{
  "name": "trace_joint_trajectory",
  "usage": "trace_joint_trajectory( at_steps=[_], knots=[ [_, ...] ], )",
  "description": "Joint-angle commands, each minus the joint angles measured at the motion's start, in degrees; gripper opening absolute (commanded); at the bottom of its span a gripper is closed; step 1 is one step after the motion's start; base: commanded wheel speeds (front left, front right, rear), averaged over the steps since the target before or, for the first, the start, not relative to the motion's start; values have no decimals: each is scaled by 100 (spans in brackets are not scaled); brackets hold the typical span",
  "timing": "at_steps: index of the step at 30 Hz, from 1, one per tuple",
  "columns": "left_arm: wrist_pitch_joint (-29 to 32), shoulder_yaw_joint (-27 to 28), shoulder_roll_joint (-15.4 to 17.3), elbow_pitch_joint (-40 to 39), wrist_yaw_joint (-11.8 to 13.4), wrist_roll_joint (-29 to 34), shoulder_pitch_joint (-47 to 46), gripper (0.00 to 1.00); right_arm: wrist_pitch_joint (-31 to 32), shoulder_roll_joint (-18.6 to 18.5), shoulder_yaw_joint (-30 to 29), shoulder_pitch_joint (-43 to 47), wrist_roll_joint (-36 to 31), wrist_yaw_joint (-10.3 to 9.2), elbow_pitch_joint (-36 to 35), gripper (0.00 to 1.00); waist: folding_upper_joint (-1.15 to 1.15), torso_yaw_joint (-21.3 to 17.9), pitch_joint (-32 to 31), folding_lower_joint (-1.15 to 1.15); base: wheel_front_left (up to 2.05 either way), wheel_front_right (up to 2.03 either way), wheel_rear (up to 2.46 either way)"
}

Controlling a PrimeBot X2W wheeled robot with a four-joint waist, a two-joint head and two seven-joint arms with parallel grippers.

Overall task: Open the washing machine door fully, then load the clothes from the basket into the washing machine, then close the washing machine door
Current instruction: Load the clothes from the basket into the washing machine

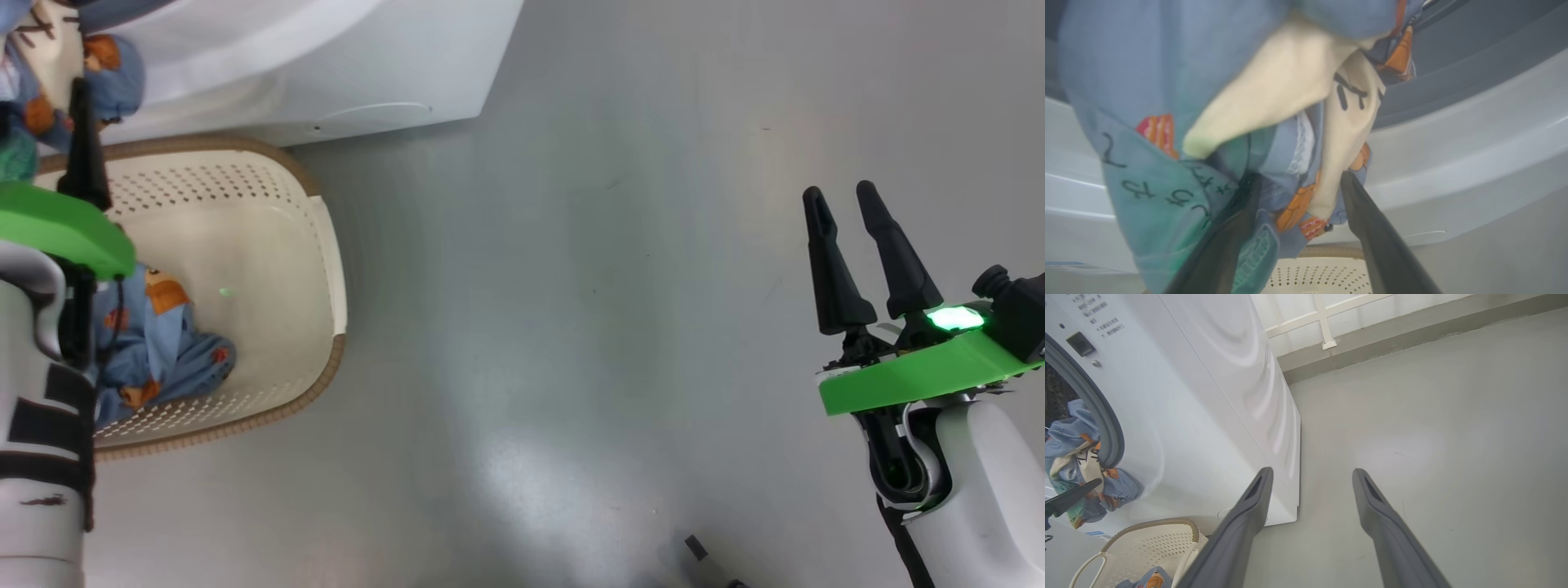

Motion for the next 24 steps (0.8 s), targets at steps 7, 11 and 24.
trace_joint_trajectory(
  at_steps=[7,11,24],
  knots=[
    [-30,306,469,299,-12,90,-295,83,-68,17,177,97,18,9,-129,100,0,-160,-25,0,0,0,0],
    [-30,440,499,313,-11,52,-344,2,-68,2,151,117,25,9,-137,100,0,-177,-22,0,0,0,0],
    [-30,1138,75,-761,8,3,135,0,-68,111,21,137,-4,9,-179,100,0,23,-16,0,0,0,0]
  ],
)
